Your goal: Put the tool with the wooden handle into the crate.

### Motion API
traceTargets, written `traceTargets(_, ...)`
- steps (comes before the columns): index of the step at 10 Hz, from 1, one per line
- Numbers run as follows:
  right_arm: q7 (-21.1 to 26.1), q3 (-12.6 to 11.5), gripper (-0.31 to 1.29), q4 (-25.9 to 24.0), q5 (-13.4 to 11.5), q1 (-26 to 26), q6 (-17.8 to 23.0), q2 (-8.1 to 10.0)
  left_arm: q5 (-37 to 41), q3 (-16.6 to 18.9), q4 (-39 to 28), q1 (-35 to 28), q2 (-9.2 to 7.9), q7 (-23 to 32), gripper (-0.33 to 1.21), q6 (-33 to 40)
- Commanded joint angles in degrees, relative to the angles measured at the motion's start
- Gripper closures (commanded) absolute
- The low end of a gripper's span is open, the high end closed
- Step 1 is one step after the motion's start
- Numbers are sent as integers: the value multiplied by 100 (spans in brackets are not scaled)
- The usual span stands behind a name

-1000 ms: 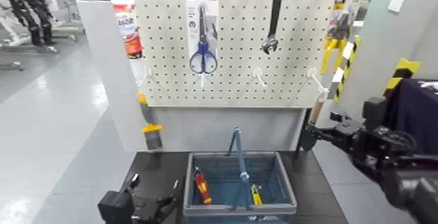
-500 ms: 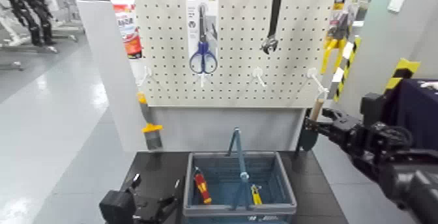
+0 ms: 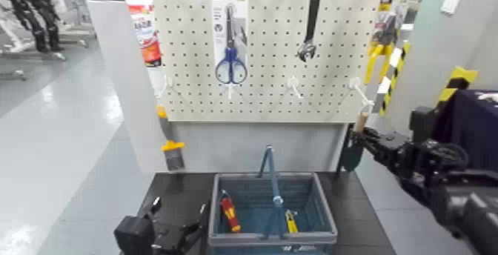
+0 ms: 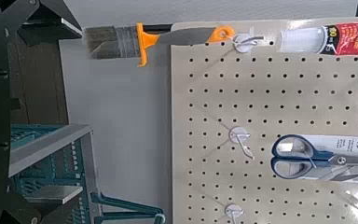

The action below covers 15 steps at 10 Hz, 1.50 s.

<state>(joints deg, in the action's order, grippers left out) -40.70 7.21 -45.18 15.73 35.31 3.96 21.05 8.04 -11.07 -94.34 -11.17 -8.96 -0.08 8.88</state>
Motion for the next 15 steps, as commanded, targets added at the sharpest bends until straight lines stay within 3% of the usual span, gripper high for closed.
traceTargets(1, 71, 52, 125, -61, -70, 2, 17, -22, 14, 17, 12, -8, -9, 0, 13, 26)
traceTargets(5, 106, 79, 127, -220, -132, -59, 61, -31, 31, 26, 29, -8, -18, 0, 13, 52)
traceTargets(8, 124, -123, 127, -597, -132, -288, 8, -58, 31, 26, 29, -17, -27, -9, 13, 52)
traceTargets(10, 247, -378, 127, -1257, -185, -701, -150, -66, 31, 26, 29, -34, -27, -9, 13, 52)
traceTargets(12, 458, -730, 127, -2294, -343, -1237, -519, -128, 31, 35, 21, -43, -18, -9, 13, 26)
traceTargets(15, 554, -1046, 127, -3428, -299, -1835, -967, -269, 31, 44, 12, -52, -18, -9, 13, 8)
